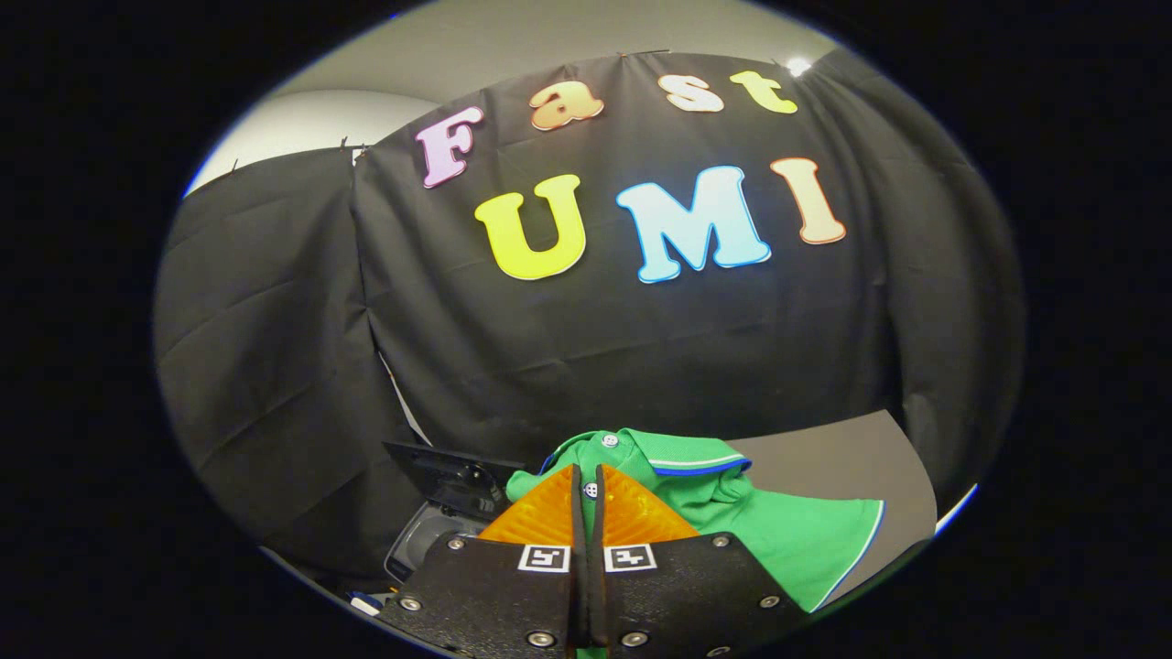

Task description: Put the clothes into the washing machine and then close the washing machine lid.

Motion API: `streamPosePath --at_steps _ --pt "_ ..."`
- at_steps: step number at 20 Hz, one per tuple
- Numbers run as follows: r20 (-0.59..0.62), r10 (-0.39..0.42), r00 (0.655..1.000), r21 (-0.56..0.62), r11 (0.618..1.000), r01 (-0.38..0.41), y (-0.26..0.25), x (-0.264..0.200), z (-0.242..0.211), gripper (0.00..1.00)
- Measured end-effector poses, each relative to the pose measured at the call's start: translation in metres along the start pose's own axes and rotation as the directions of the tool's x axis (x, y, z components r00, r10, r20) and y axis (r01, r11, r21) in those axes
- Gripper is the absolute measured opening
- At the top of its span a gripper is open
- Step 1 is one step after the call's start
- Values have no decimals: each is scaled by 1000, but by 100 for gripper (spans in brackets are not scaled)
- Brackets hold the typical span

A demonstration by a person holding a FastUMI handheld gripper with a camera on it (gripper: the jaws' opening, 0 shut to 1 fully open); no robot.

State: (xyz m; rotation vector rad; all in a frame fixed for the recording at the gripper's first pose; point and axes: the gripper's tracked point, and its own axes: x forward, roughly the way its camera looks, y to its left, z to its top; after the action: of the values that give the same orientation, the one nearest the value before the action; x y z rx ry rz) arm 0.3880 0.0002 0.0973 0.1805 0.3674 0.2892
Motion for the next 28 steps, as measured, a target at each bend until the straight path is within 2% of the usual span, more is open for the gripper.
streamPosePath --at_steps 6,16,21,28 --pt "81 113 990 -33 993 -111 72 2 22 0" --pt "46 240 970 -40 970 -239 186 32 3 0" --pt "0 260 966 -35 965 -260 226 57 -20 0" --pt "-77 252 965 -34 966 -255 253 93 -80 0"
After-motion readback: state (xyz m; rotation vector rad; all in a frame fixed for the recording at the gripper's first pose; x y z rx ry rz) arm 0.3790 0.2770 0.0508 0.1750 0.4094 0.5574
